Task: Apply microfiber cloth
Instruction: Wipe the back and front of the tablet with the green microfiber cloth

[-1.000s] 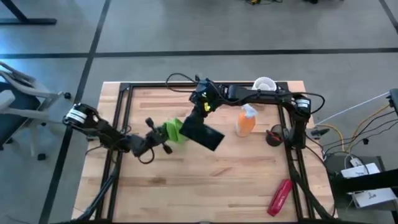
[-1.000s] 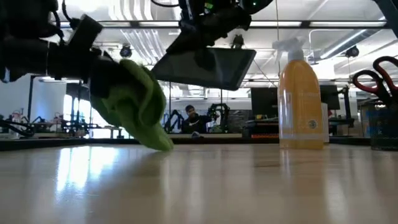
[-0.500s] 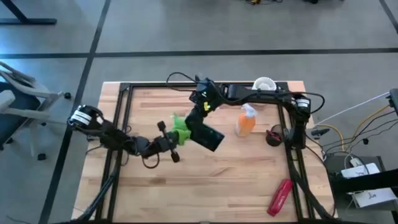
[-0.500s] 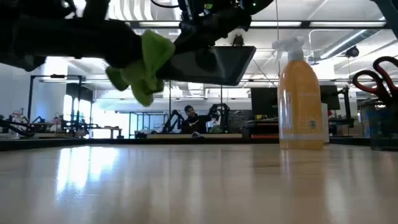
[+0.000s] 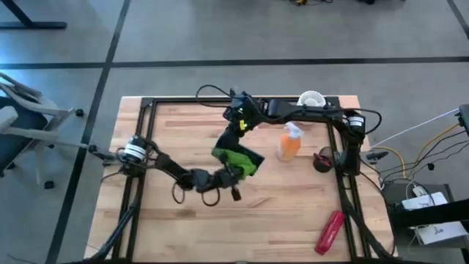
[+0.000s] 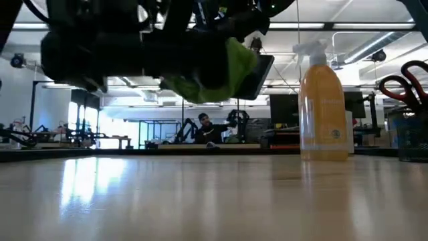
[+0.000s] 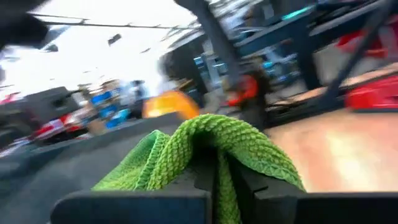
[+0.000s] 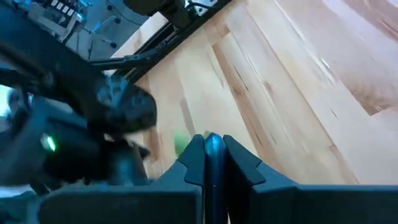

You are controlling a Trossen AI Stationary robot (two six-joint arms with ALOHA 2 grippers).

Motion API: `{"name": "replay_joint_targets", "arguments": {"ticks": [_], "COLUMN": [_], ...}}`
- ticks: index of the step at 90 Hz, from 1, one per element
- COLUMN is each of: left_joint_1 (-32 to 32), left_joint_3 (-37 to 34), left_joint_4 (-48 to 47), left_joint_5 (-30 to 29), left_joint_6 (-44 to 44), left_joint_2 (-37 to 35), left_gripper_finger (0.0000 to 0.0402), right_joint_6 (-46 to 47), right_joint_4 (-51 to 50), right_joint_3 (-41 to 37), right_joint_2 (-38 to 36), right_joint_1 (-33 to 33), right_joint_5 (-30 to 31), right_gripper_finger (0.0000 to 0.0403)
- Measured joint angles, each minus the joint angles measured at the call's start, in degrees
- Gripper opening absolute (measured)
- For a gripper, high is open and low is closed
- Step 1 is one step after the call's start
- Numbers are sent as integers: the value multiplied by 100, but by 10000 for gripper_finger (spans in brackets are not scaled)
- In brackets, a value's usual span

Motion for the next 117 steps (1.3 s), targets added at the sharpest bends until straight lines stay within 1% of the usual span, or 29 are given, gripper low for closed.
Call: {"name": "replay_joint_targets", "arguments": {"ticks": [9,17,34,42,53,56,62,66,69,78,102,106,117], "left_joint_1": [-134,-250,-348,-310,-182,-117,27,109,154,209,191,157,60], "left_joint_3": [322,461,352,258,154,147,162,224,268,366,432,372,84], "left_joint_4": [-1,-20,31,69,93,132,113,-23,-193,-475,-478,-475,-254], "left_joint_5": [24,10,54,332,451,543,1013,1358,1452,1112,-156,-279,-300], "left_joint_6": [28,138,208,30,-210,-352,-630,-780,-843,-752,53,119,214], "left_joint_2": [252,325,172,51,-94,-101,-108,-108,-115,-117,-126,-159,-308], "left_gripper_finger": [0,0,0,0,0,0,0,0,0,0,0,0,0], "right_joint_6": [6,7,-5,-29,-43,-45,-81,-84,-85,-154,-191,-197,-201], "right_joint_4": [40,38,38,38,37,33,7,-5,40,104,128,129,96], "right_joint_3": [2,2,4,9,11,11,11,11,11,11,13,13,13], "right_joint_2": [0,0,-1,-2,-2,-2,-2,-2,-2,-2,-4,-4,-4], "right_joint_1": [13,19,22,42,79,79,80,76,74,74,70,70,81], "right_joint_5": [-53,-76,-76,-78,-78,-76,-74,-74,-51,28,11,9,-80], "right_gripper_finger": [7,7,7,7,7,7,7,7,7,7,7,7,7]}}
